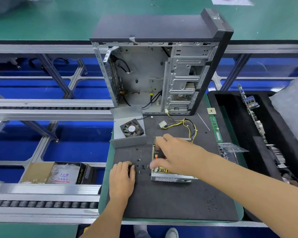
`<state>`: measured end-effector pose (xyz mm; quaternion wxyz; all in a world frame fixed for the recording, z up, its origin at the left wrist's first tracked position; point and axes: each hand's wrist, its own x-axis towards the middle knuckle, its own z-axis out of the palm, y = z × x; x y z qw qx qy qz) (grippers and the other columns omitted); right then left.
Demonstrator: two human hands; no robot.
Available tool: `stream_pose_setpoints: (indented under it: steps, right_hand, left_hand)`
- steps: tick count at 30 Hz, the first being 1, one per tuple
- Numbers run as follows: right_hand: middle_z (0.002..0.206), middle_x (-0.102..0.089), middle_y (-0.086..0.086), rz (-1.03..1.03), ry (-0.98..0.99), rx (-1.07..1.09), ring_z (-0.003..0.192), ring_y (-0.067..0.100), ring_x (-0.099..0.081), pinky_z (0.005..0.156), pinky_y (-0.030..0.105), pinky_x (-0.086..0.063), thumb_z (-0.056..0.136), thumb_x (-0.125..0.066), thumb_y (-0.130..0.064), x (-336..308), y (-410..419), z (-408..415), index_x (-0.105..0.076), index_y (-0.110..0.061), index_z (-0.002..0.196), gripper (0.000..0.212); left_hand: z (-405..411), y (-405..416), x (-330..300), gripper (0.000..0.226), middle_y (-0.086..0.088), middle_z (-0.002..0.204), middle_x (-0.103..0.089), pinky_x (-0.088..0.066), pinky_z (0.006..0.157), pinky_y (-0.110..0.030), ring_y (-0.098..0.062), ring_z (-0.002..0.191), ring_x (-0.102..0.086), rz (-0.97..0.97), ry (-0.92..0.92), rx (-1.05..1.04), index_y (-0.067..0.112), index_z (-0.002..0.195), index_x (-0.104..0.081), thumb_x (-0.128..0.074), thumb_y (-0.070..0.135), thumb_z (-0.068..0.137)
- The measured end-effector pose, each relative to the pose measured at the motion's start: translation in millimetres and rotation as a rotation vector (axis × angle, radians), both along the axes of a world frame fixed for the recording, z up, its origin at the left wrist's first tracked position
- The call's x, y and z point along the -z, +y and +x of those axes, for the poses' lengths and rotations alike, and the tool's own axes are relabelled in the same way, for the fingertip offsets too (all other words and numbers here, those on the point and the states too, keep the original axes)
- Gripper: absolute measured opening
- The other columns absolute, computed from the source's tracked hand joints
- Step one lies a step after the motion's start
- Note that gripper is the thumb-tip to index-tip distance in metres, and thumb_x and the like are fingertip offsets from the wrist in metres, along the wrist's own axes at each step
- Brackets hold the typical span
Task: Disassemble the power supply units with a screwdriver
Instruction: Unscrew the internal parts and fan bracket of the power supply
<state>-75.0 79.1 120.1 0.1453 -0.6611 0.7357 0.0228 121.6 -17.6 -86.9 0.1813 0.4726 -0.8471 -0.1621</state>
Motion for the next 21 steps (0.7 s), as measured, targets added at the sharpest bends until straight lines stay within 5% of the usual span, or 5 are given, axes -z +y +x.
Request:
stream_pose_setpoints:
  steps: [6, 9, 12, 16, 21]
  right_hand:
    - [0.112, -0.048, -0.006, -0.041, -0.190, -0.039, 0.099, 0.019, -0.044, 0.087, 0.034, -0.041, 0.091, -0.060, -0.033, 0, 2, 1, -0.042, -0.025, 0.116, 0.032]
    - [0.107, -0.054, -0.004, 0.002, -0.094, 0.042, 0.091, 0.022, -0.053, 0.066, 0.035, -0.039, 0.090, -0.055, -0.060, -3, 1, 4, -0.046, -0.025, 0.107, 0.040]
    - [0.117, -0.050, 0.000, -0.040, 0.098, -0.097, 0.087, 0.028, -0.056, 0.055, 0.037, -0.039, 0.102, -0.041, -0.029, -4, 0, 6, -0.047, -0.024, 0.124, 0.023]
    - [0.097, -0.057, -0.008, -0.033, -0.245, 0.069, 0.094, 0.024, -0.048, 0.071, 0.037, -0.042, 0.091, -0.049, -0.032, -8, 3, 7, -0.037, -0.027, 0.118, 0.030]
    - [0.079, -0.047, 0.003, 0.033, 0.193, 0.123, 0.080, 0.030, -0.056, 0.052, 0.033, -0.033, 0.096, -0.016, -0.058, -4, -3, 5, -0.042, -0.019, 0.113, 0.049]
  left_hand:
    - [0, 1, -4, 0.008, 0.002, 0.081, -0.060, -0.046, 0.067, -0.040, -0.023, 0.074, -0.053, 0.000, 0.004, 0.012, 0.018, 0.091, -0.064, -0.071, 0.020, 0.090]
    - [0, 2, -6, 0.007, 0.001, 0.080, -0.060, -0.045, 0.066, -0.040, -0.024, 0.073, -0.053, -0.016, 0.001, 0.017, 0.017, 0.091, -0.064, -0.070, 0.015, 0.090]
    - [0, 2, -8, 0.005, 0.000, 0.080, -0.060, -0.045, 0.067, -0.040, -0.024, 0.072, -0.053, -0.005, 0.009, 0.014, 0.016, 0.091, -0.064, -0.069, 0.013, 0.091]
    - [1, 3, -11, 0.005, 0.000, 0.080, -0.060, -0.045, 0.068, -0.041, -0.025, 0.073, -0.053, 0.018, 0.024, 0.018, 0.015, 0.091, -0.065, -0.069, 0.012, 0.090]
    - [2, 4, -13, 0.009, -0.001, 0.079, -0.061, -0.045, 0.067, -0.041, -0.026, 0.072, -0.053, 0.020, 0.031, 0.044, 0.014, 0.089, -0.066, -0.073, 0.010, 0.086]
